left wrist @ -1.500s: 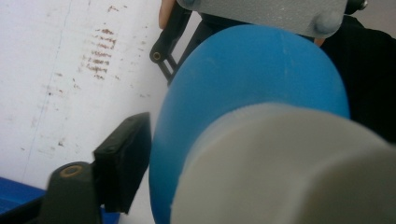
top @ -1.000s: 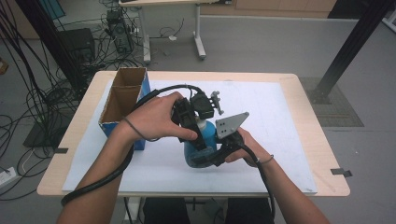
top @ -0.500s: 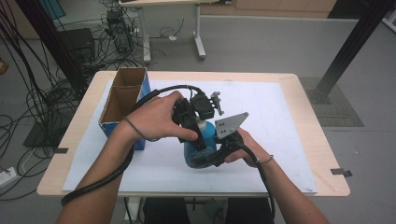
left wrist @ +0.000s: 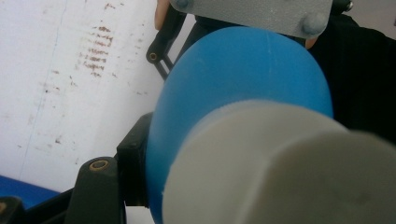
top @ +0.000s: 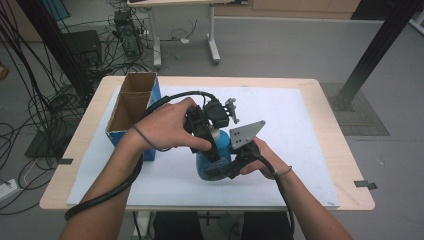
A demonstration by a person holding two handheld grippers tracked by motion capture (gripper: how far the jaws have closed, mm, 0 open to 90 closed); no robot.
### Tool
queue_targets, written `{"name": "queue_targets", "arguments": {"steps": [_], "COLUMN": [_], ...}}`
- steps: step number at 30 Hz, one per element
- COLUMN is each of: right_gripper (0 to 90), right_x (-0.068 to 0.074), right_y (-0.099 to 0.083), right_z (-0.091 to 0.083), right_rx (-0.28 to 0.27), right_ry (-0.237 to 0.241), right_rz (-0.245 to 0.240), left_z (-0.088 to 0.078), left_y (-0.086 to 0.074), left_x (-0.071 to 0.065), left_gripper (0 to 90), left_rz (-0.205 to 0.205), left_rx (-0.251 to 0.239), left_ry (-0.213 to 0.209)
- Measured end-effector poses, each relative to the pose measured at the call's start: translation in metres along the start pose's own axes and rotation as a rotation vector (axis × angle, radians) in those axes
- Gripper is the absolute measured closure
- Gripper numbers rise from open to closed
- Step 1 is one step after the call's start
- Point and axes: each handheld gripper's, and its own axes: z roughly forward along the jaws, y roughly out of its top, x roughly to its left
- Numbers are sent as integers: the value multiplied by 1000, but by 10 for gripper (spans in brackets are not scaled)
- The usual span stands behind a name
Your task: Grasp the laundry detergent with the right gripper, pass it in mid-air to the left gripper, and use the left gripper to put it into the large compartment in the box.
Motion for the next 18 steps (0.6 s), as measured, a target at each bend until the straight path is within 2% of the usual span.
{"name": "queue_targets", "arguments": {"steps": [18], "right_gripper": [414], "right_x": [1], "right_y": [0], "right_z": [0], "right_rx": [-3], "right_ry": [-5], "right_rz": [-3], "left_z": [-1], "left_y": [1], "left_x": [-1], "left_gripper": [359], "left_rz": [3], "left_rx": [4], "left_ry": [4]}}
